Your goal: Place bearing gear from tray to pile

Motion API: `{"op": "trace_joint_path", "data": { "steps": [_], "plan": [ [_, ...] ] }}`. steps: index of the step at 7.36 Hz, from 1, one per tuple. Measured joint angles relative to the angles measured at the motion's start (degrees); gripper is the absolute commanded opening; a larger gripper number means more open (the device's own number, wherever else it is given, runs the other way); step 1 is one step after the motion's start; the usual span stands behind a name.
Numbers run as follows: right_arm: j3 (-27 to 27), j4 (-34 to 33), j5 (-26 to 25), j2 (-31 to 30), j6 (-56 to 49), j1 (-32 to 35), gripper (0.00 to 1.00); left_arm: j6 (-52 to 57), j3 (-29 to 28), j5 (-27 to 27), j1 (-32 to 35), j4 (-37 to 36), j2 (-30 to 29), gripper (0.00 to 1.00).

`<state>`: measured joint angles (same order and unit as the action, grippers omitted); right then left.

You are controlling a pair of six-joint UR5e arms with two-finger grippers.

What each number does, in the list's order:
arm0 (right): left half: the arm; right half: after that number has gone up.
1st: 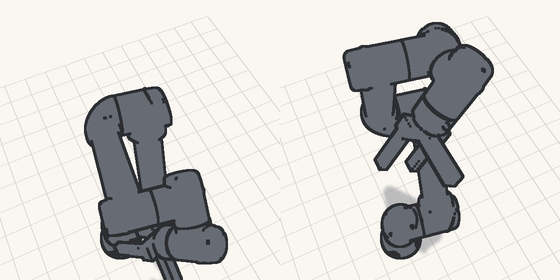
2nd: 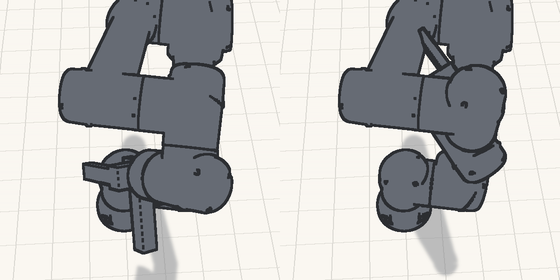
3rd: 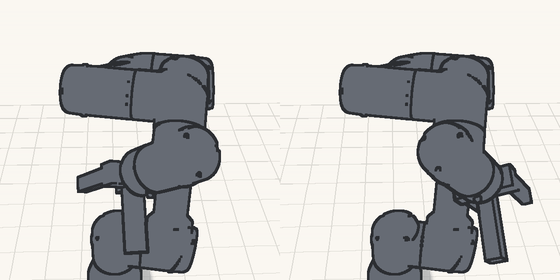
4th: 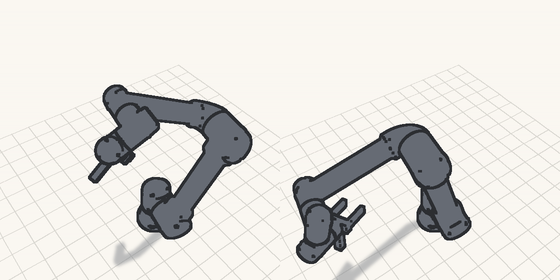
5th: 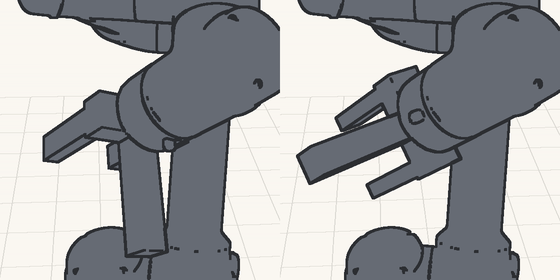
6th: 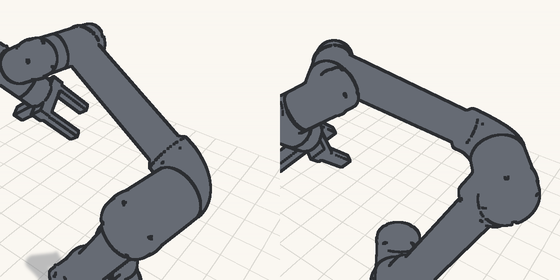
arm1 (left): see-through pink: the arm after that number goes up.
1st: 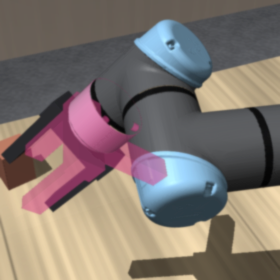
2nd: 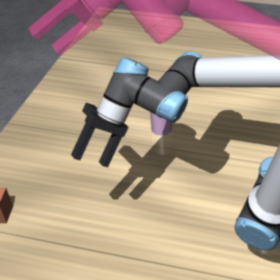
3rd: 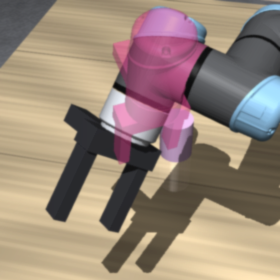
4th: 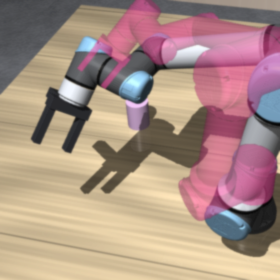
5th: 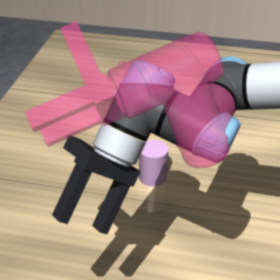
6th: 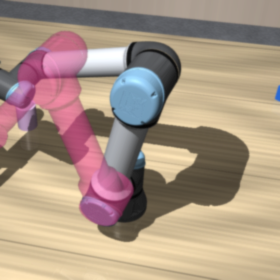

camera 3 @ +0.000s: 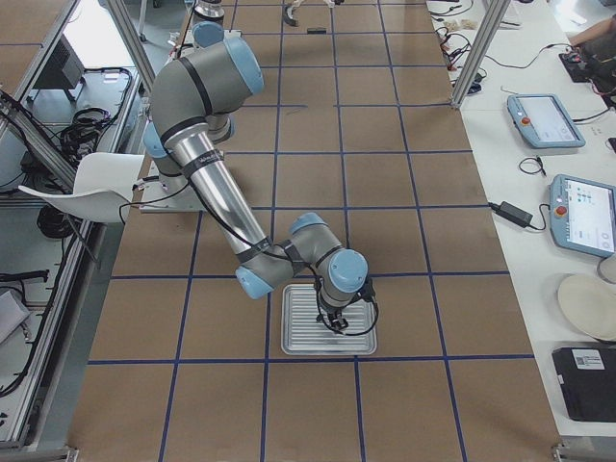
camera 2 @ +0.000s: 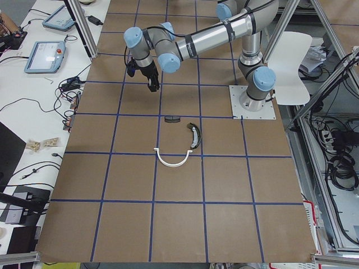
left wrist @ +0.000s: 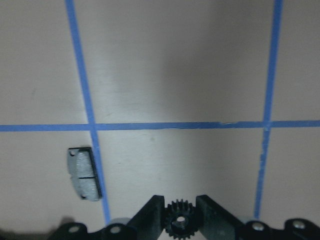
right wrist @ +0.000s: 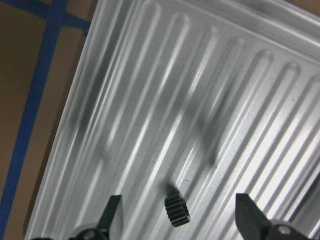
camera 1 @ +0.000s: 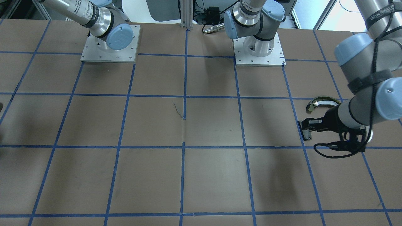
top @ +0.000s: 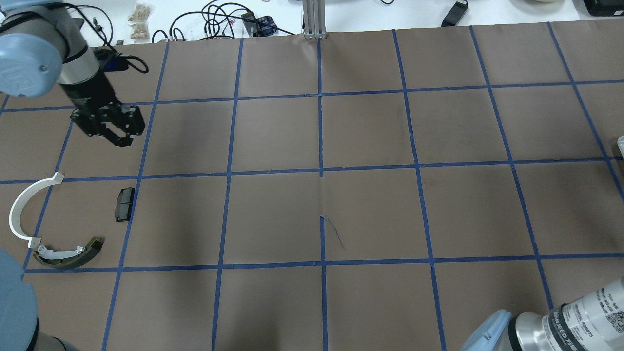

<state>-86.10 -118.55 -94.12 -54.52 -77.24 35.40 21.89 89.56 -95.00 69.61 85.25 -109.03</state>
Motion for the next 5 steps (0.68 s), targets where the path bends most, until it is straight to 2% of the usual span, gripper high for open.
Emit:
{"op": "trace_joint_path", "data": {
  "steps": [1, 2, 3, 5],
  "plan": [
    [-0.02, -0.03, -0.05, 0.52, -0.29, -0.03, 0.69, 4.19, 1.67, -0.58, -4.36, -2.68, -0.99, 0.0],
    [-0.02, -0.07, -0.23, 0.91, -0.54, -0.06, 0.61, 7.43, 3.99, -1.0, -7.5, -7.9, -2.07, 0.0],
    [-0.03, -0.09, -1.03, 1.13, -0.65, -0.06, 0.55, 9.85, 6.85, -1.16, -9.41, -13.82, -2.93, 0.0],
    [-0.03, -0.1, -3.38, 1.27, -0.63, -0.06, 0.49, 12.6, 13.27, -1.23, -11.49, -24.22, -3.82, 0.0]
  ]
}}
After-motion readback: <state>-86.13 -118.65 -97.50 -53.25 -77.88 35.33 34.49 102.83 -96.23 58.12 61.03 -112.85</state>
